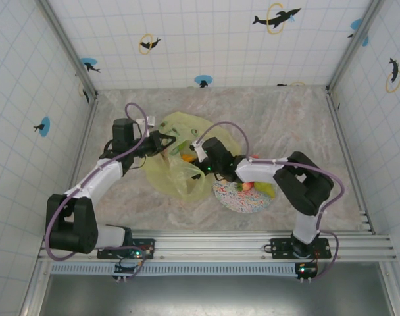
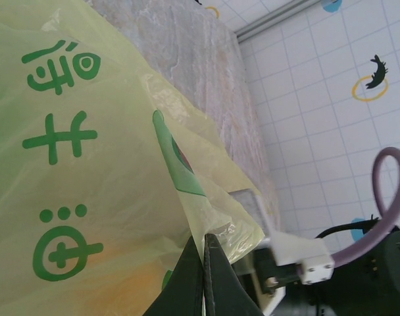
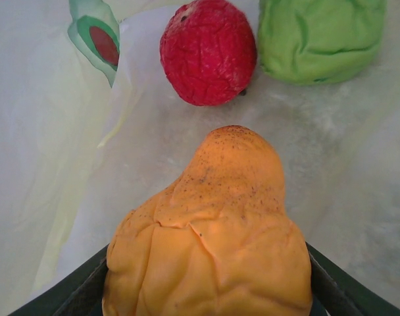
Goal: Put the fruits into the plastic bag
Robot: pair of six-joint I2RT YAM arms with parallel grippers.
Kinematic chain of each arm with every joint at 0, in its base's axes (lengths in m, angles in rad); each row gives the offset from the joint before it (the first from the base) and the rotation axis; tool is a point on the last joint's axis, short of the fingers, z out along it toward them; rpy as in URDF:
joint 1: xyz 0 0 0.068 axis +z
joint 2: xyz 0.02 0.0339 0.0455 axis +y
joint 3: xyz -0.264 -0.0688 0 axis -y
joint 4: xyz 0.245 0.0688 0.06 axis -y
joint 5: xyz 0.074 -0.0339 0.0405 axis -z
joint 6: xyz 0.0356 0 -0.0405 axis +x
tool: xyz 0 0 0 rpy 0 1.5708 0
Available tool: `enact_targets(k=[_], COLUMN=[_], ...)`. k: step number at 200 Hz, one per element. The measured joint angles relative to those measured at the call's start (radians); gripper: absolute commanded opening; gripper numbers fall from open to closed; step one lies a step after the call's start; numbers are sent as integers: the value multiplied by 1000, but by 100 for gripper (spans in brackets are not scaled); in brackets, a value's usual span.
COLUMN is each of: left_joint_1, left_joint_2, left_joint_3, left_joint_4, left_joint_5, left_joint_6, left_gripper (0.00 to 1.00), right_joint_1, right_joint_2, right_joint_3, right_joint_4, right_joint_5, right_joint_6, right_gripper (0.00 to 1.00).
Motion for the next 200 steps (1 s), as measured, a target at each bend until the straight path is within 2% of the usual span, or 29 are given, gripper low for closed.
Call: enact_targets(k=[55, 100, 143, 200], left_joint_1=[0, 0, 0, 0], left_joint_2=[0, 0, 0, 0], left_joint_3=[0, -5, -8, -8], left_joint_4=[3, 6, 6, 6], left_joint_5=[4, 4, 3, 3], left_joint_6=[-7, -7, -7, -7], left_gripper=[0, 0, 0, 0], right_joint_1=[31, 30, 28, 19], right_joint_2=[120, 212, 224, 223], right_joint_3=[65, 129, 131, 127], right_joint_4=[124, 178, 197, 225], right_joint_5=[-57, -65, -69, -70], right_joint_6=[134, 270, 337, 357], right_gripper=[60, 68, 77, 80])
